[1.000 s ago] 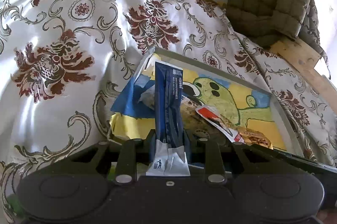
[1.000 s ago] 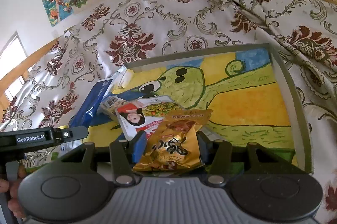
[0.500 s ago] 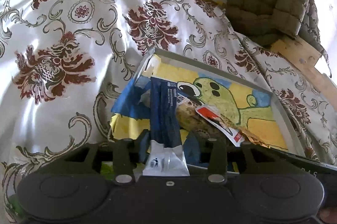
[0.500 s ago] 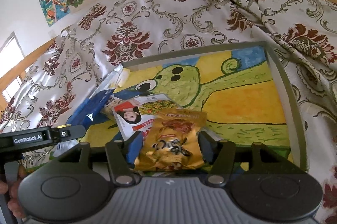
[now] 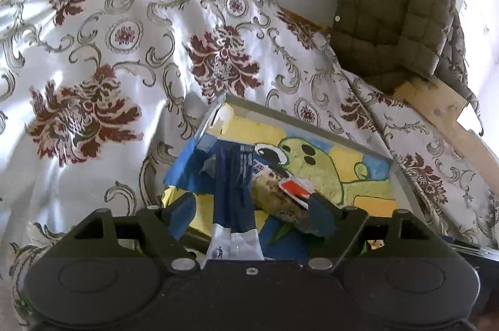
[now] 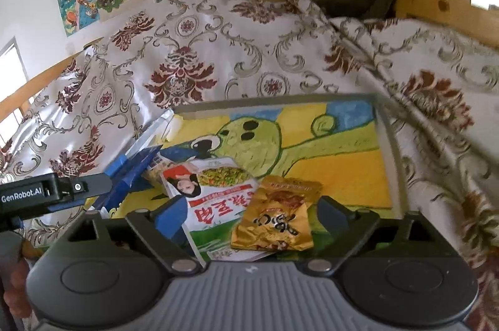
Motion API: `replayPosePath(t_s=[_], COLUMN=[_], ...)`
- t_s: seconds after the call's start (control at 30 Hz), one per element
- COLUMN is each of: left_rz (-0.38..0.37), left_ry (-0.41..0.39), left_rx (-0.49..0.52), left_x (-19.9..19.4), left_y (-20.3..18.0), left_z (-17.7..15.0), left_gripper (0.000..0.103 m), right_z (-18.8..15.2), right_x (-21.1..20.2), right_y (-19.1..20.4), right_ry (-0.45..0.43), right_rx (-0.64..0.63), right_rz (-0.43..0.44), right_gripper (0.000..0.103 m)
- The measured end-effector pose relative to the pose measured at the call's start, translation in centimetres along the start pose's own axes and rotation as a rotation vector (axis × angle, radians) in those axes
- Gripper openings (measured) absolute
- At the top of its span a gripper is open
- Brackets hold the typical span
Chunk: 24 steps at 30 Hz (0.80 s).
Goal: Organize snacks
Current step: 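Open the right tool to drop the gold bag while the left tool releases the blue packet into the tray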
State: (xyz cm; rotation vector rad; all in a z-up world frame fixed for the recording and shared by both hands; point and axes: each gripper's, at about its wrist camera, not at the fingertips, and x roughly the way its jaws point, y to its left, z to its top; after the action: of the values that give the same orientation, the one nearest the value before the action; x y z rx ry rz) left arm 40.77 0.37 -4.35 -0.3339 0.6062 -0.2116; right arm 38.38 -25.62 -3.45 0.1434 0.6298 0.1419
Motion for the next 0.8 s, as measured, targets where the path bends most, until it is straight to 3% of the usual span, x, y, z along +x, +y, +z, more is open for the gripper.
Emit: replayPosePath(t_s=[0.1, 0.3, 0.67, 0.8], left_rz=[0.006, -0.009, 0.024, 0.051], left_ry=[-0.02, -0.055, -0.101, -0.152], left_rx=[0.017, 0.047, 0.083, 0.127], left_x=[-0.8, -3.0, -7.8, -9.9], left_y=[-0.5, -1.8, -2.3, -2.9], left_z=[0.2, 0.3, -0.7, -1.1], left_gripper=[0.094, 0.102, 0.102, 0.102], right_z=[0.2, 0.2, -0.2, -0.9], right_x=[-1.0, -3.1, -8.1, -10.1], right_y=[0.1, -0.1, 0.1, 0.7], right_ry=[-0.023, -0.065, -0.161, -0.199], right_rx=[-0.012, -0.001, 0.017, -0.004], right_rz=[-0.013, -0.028, -0.038, -0.047], right_gripper=[0.099, 0.103, 0.103, 0.103])
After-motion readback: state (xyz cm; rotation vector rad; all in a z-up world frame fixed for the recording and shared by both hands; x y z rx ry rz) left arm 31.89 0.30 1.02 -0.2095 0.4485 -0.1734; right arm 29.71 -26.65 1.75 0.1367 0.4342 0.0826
